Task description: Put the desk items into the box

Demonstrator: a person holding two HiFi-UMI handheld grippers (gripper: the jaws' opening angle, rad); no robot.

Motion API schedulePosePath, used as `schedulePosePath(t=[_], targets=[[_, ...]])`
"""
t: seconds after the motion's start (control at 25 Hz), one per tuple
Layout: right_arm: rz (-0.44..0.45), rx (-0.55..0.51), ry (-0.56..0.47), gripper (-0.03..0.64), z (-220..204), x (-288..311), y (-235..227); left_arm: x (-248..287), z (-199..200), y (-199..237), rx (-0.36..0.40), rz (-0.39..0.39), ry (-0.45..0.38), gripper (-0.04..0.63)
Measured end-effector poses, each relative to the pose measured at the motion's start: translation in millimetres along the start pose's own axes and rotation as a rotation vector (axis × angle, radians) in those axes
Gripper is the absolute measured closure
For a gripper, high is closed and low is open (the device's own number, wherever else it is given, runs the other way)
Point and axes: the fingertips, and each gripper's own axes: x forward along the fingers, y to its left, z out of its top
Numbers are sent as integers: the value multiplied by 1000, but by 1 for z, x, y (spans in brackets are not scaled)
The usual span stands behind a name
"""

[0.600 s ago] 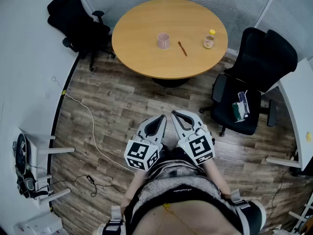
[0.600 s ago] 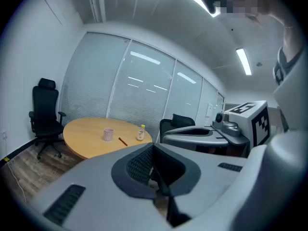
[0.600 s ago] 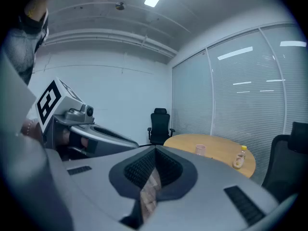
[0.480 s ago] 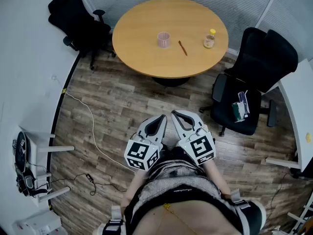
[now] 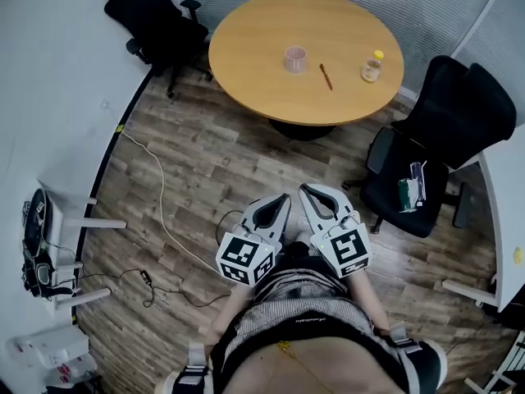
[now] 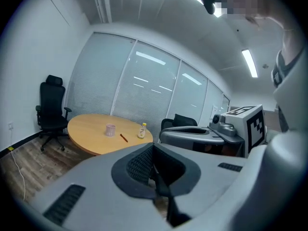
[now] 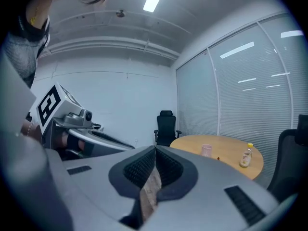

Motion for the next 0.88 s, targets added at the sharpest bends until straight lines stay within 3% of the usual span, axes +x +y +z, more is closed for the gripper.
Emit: schedulePosePath(t=[0.48, 0.88], targets=[[-31, 15, -4, 595, 19, 43, -20, 21, 19, 44, -4, -20, -15, 598], [-51, 2, 2, 594, 36, 118, -51, 58, 54, 114, 24, -51, -12, 598]])
